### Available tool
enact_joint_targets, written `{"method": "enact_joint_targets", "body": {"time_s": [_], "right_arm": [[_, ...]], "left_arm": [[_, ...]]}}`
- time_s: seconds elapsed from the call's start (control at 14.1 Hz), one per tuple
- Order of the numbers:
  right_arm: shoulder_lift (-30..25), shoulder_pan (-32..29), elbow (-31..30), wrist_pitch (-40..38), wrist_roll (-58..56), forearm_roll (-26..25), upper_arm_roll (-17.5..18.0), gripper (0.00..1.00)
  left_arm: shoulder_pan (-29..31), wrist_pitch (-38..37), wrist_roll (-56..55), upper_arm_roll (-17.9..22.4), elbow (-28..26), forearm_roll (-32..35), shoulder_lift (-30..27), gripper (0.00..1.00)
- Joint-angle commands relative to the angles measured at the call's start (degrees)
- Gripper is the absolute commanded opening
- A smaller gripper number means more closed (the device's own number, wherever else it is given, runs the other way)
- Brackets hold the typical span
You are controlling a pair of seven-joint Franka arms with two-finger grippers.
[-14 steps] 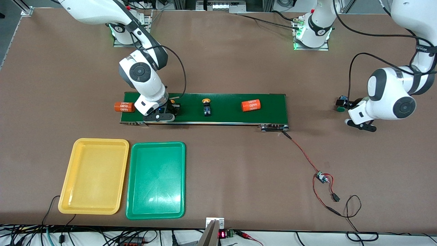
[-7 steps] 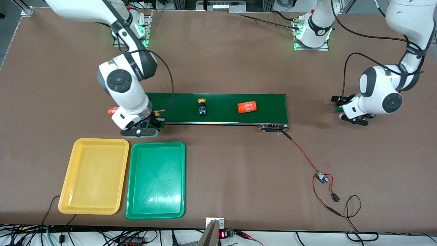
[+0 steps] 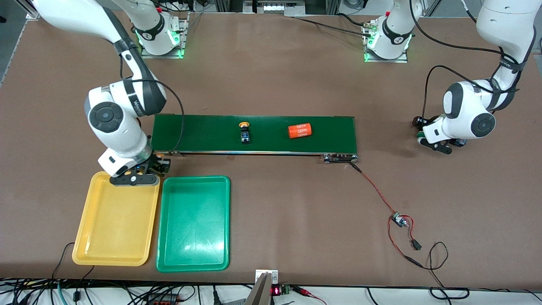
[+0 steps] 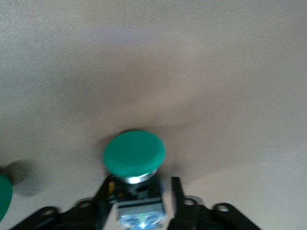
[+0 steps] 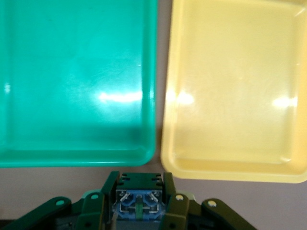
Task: Sort buttons by color to trays
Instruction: 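Carry the yellow button to the yellow tray while the left carries green button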
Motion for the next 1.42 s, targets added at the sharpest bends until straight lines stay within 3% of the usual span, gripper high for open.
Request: {"method": "enact_joint_targets", "body": {"time_s": [0.0, 0.21, 0.5, 0.78, 1.14, 1.21, 1.28, 1.35], "right_arm": [[2.32, -0.07, 2.12, 2.03, -3.21, -0.48, -2.42, 0.13], [6.18, -1.21, 5.8, 2.83, -4.27, -0.57, -4.18, 0.13], [12.68, -2.97, 12.3, 3.62, -9.53, -0.48, -6.82, 0.13], [19.72, -3.41, 17.41, 9.23, -12.53, -0.48, -11.3, 0.13], [23.07, -4.47, 17.5, 14.87, -13.68, -0.57, -11.66, 0.17], [23.33, -4.47, 17.5, 14.87, -13.5, -0.48, -11.66, 0.27], [23.6, -4.47, 17.42, 14.87, -13.33, -0.48, -11.66, 0.47], [23.68, -4.47, 17.33, 15.05, -12.89, -0.3, -11.66, 0.74]], "left_arm": [[-0.4, -6.24, 1.02, -0.65, 4.09, -0.74, -2.74, 0.15], [-1.01, -16.52, -0.38, -4.15, 12.97, -1.53, -3.01, 0.15], [-3.46, -24.01, -17.39, -13.64, 20.72, -2.4, -3.01, 0.15], [-9.36, -23.23, -33.94, -17.69, 24.41, -12.24, -1.26, 0.15], [-14.11, -15.15, -36.6, -18.4, 24.51, -16.73, 3.22, 0.15], [-14.2, -14.1, -36.6, -18.4, 24.51, -17.0, 4.19, 0.16], [-14.2, -13.22, -36.6, -18.4, 24.42, -18.39, 5.15, 0.16], [-14.37, -11.99, -36.6, -18.4, 24.16, -20.67, 6.21, 0.16]]}}
